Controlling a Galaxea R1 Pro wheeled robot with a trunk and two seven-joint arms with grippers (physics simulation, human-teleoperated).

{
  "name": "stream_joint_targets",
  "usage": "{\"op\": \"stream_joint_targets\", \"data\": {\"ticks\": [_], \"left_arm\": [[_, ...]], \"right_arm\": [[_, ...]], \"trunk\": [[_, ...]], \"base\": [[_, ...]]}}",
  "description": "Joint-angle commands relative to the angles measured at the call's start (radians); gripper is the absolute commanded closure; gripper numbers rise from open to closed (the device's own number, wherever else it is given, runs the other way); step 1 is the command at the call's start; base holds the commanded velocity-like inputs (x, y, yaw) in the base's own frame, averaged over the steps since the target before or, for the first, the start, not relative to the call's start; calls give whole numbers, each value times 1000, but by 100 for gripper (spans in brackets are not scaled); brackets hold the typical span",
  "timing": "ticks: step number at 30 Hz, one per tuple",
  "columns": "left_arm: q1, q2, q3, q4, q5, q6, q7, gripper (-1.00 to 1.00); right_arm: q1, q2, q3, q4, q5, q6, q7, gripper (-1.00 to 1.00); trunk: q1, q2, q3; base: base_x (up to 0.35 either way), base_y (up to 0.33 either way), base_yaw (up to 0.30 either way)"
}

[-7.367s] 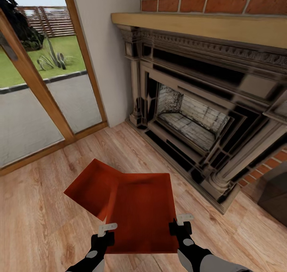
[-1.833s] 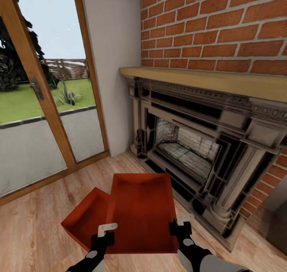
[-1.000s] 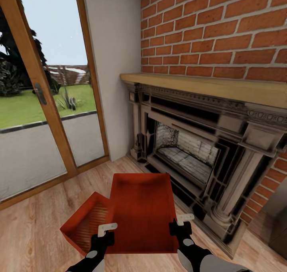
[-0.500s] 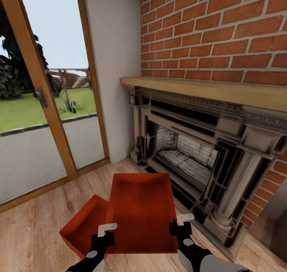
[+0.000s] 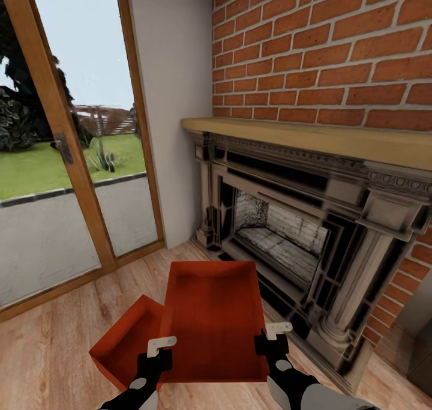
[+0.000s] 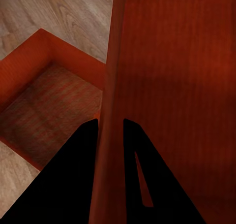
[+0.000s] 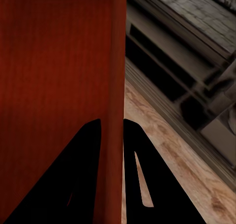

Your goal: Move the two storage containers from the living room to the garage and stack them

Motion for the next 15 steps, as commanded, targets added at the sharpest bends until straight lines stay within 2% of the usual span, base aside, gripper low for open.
{"op": "stream_joint_targets", "data": {"ticks": [1,15], "left_arm": [[-1,5,8,-3,-11,2,9,100],[-1,5,8,-4,-11,2,9,100]], "right_arm": [[-1,-1,-39,0,2,2,2,100],[-1,-2,-39,0,2,4,2,100]], "trunk": [[0,-1,-1],[0,-1,-1]], "base": [[0,0,0],[0,0,0]]}}
